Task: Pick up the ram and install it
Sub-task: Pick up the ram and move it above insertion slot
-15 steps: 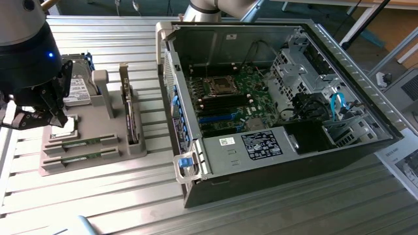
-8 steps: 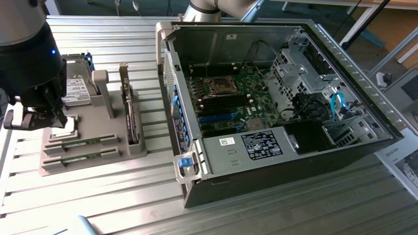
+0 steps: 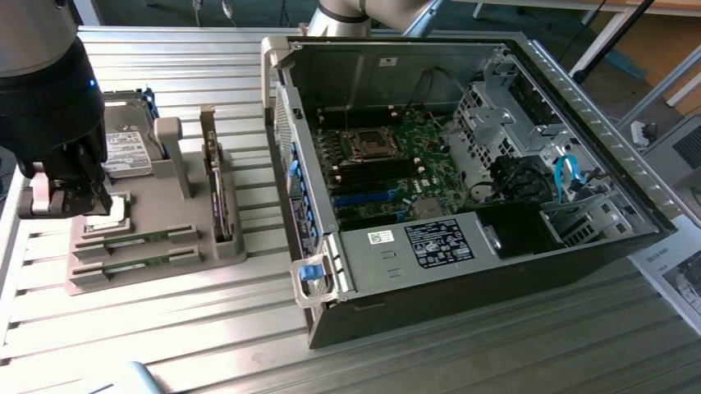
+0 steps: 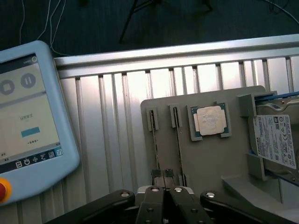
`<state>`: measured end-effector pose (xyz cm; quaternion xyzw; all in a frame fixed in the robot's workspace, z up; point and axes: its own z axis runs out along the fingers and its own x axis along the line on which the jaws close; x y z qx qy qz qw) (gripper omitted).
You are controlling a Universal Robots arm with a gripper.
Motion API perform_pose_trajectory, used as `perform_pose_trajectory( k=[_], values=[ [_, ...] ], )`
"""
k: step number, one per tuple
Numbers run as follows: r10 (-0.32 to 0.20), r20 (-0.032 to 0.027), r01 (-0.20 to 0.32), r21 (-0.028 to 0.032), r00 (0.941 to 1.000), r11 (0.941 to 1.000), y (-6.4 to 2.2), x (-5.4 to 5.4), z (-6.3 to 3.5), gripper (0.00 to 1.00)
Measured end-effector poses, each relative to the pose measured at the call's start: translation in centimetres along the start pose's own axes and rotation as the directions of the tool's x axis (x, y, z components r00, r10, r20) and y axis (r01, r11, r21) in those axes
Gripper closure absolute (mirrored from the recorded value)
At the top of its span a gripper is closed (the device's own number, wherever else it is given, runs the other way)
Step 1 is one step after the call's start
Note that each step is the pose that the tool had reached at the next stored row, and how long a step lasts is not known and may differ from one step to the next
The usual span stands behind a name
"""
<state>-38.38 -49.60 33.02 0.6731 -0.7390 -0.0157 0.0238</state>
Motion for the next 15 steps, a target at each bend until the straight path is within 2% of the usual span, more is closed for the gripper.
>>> perform_pose_trajectory(
  k=[3, 8, 10, 11, 13, 15],
  values=[
    [-0.001, 0.0000, 0.001, 0.0001, 1.0000, 1.0000, 0.00, 0.00, 0.00, 0.90],
    [-0.044, -0.0024, 0.044, 0.0006, 0.9990, 0.9990, -0.03, 0.00, 0.00, 0.90],
    [-0.046, -0.0026, 0.046, 0.0012, 0.9989, 0.9989, -0.02, 0.00, 0.00, 0.90],
    [-0.046, -0.0026, 0.046, 0.0041, 0.9989, 0.9989, -0.02, -0.01, -0.01, 0.90],
    [-0.047, -0.0012, 0.047, 0.0193, 0.9989, 0.9987, -0.01, 0.00, 0.01, 0.90],
    [-0.047, -0.0009, 0.047, 0.0253, 0.9989, 0.9986, -0.01, 0.00, 0.00, 0.90]
  ],
)
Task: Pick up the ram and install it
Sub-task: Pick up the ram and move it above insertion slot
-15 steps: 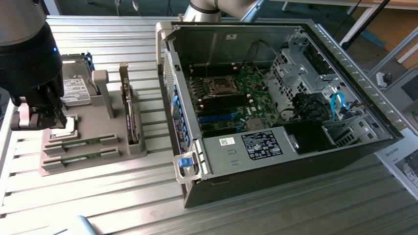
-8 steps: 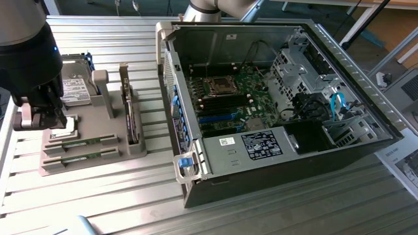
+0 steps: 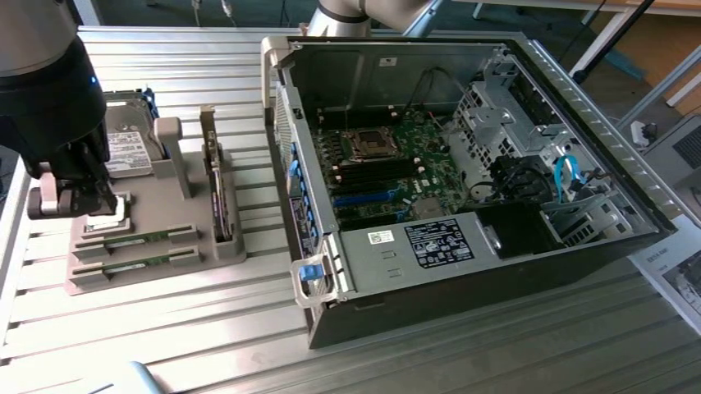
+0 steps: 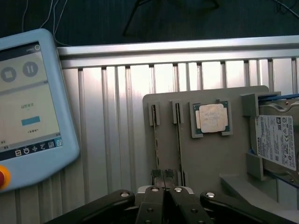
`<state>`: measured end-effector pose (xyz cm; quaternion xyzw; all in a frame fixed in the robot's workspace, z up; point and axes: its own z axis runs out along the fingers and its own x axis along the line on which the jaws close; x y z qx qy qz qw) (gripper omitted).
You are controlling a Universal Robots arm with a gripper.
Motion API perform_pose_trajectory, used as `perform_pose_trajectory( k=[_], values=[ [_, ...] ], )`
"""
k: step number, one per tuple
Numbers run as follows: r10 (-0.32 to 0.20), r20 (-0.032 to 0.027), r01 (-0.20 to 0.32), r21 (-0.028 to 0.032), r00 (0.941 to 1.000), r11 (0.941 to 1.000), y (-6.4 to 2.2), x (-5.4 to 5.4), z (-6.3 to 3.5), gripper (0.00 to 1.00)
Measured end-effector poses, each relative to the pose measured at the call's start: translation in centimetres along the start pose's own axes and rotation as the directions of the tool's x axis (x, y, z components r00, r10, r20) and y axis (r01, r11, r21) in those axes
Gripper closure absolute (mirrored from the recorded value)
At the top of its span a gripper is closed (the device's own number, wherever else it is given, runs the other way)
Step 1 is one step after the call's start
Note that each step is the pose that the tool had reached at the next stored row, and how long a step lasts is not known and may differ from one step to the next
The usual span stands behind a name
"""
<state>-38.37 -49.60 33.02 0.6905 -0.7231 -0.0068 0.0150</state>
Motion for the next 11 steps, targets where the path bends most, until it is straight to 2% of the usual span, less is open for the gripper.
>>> perform_pose_trajectory(
  k=[2, 4, 7, 11],
  values=[
    [0.000, 0.0014, 0.000, 0.0108, 1.0000, 0.9999, 0.01, 0.00, 0.00, 0.90],
    [0.000, 0.0014, 0.000, 0.0124, 1.0000, 0.9999, 0.01, 0.00, 0.01, 0.90],
    [0.000, 0.0052, 0.000, 0.0193, 1.0000, 0.9998, 0.01, 0.00, 0.02, 0.90],
    [0.000, 0.0053, 0.000, 0.0203, 1.0000, 0.9998, 0.01, 0.00, 0.02, 0.90]
  ],
)
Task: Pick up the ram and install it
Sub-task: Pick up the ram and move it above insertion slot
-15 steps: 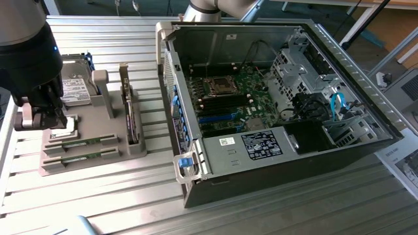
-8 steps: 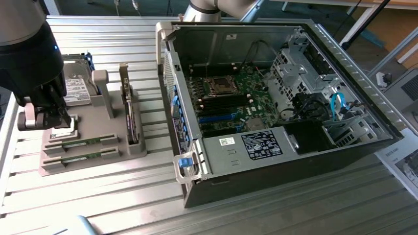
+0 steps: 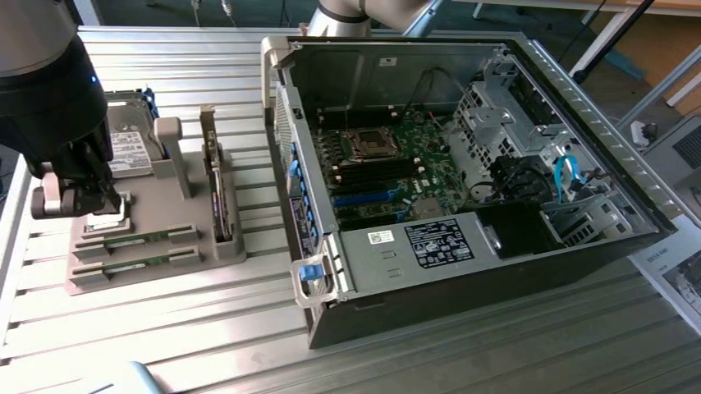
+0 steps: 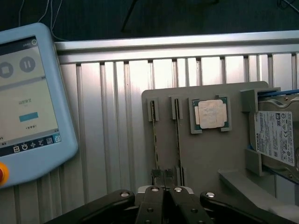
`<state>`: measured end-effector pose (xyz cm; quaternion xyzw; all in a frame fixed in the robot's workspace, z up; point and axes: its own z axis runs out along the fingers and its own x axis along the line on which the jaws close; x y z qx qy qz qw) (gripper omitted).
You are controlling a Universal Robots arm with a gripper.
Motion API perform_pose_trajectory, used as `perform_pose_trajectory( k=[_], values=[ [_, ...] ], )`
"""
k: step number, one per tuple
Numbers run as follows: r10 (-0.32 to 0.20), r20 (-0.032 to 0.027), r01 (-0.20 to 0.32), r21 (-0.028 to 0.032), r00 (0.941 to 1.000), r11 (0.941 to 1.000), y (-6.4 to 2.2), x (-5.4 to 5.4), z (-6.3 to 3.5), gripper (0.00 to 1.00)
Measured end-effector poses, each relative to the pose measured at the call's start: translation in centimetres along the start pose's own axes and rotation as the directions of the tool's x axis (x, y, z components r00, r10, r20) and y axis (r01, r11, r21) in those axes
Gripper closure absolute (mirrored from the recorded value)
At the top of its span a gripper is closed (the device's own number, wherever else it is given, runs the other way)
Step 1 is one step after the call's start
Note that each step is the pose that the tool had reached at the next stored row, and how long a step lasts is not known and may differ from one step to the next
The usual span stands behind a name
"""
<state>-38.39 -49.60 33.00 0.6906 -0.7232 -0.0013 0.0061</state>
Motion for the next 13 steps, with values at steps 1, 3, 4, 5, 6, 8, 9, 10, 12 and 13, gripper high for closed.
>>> perform_pose_trajectory(
  k=[1, 3, 4, 5, 6, 8, 9, 10, 12, 13],
  values=[
    [0.000, 0.0017, 0.000, 0.0019, 1.0000, 1.0000, 0.01, 0.01, -0.01, 0.90],
    [0.000, 0.0064, 0.000, 0.0055, 1.0000, 1.0000, 0.01, -0.01, 0.00, 0.90],
    [0.000, 0.0064, 0.000, 0.0055, 1.0000, 1.0000, 0.01, -0.01, 0.00, 0.90],
    [0.000, 0.0064, 0.000, 0.0055, 1.0000, 1.0000, 0.00, 0.00, 0.00, 0.90],
    [0.000, 0.0064, 0.000, 0.0055, 1.0000, 1.0000, 0.00, 0.00, 0.00, 0.90],
    [0.000, 0.0071, 0.000, 0.0062, 1.0000, 1.0000, 0.00, 0.00, 0.03, 0.90],
    [0.000, 0.0080, 0.000, 0.0073, 1.0000, 1.0000, 0.00, 0.00, 0.11, 0.90],
    [0.000, 0.0086, 0.000, 0.0086, 1.0000, 1.0000, 0.00, 0.00, 0.19, 0.90],
    [0.000, 0.0090, 0.000, 0.0100, 1.0000, 1.0000, -0.01, 0.00, 0.30, 0.90],
    [0.000, 0.0092, 0.000, 0.0109, 1.0000, 0.9999, 0.00, 0.00, 0.40, 0.90]
  ],
)
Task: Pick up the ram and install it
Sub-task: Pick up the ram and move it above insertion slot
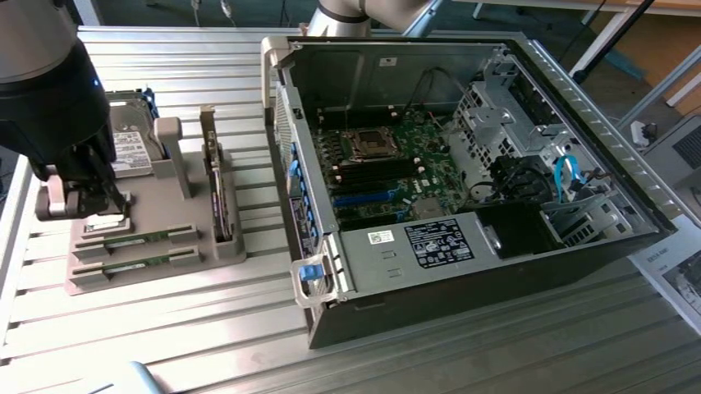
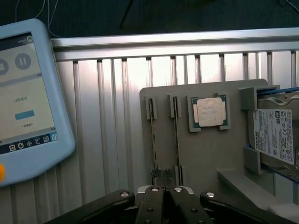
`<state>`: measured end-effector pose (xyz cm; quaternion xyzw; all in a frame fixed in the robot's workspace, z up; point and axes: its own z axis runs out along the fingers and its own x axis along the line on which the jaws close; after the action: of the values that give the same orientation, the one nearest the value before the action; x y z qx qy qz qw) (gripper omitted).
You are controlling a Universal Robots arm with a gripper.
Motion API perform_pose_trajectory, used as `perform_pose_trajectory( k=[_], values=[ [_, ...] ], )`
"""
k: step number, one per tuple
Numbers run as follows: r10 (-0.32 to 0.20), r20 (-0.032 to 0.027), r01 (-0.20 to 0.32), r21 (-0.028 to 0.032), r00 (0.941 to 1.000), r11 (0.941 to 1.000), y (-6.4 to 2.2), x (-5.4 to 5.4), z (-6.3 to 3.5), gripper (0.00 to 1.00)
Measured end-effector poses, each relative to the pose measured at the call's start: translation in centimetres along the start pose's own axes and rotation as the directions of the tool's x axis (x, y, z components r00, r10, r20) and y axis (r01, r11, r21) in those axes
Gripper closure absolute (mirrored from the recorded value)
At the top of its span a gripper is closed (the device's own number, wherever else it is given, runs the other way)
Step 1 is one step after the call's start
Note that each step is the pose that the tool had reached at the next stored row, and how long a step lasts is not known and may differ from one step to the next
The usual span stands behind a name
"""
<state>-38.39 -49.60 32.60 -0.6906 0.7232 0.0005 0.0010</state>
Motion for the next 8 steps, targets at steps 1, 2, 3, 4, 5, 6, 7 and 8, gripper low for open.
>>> perform_pose_trajectory(
  k=[1, 2, 3, 4, 5, 6, 7, 8],
  values=[
    [0.000, 0.0001, 0.000, 0.0007, 1.0000, 1.0000, 0.00, 0.00, 0.10, 0.90],
    [0.000, 0.0000, 0.000, 0.0012, 1.0000, 1.0000, 0.00, 0.00, 0.19, 0.90],
    [0.000, 0.0001, 0.000, 0.0017, 1.0000, 1.0000, 0.00, 0.00, 0.28, 0.90],
    [0.000, 0.0000, 0.000, 0.0020, 1.0000, 1.0000, 0.00, 0.00, 0.31, 0.90],
    [0.000, 0.0000, 0.000, 0.0020, 1.0000, 1.0000, 0.00, 0.00, 0.31, 0.90],
    [0.000, 0.0000, 0.000, 0.0021, 1.0000, 1.0000, 0.00, 0.00, 0.31, 0.90],
    [0.000, 0.0000, 0.000, 0.0021, 1.0000, 1.0000, 0.00, 0.00, 0.32, 0.90],
    [0.000, 0.0000, 0.000, 0.0022, 1.0000, 1.0000, 0.00, 0.00, 0.32, 0.90]
  ],
)
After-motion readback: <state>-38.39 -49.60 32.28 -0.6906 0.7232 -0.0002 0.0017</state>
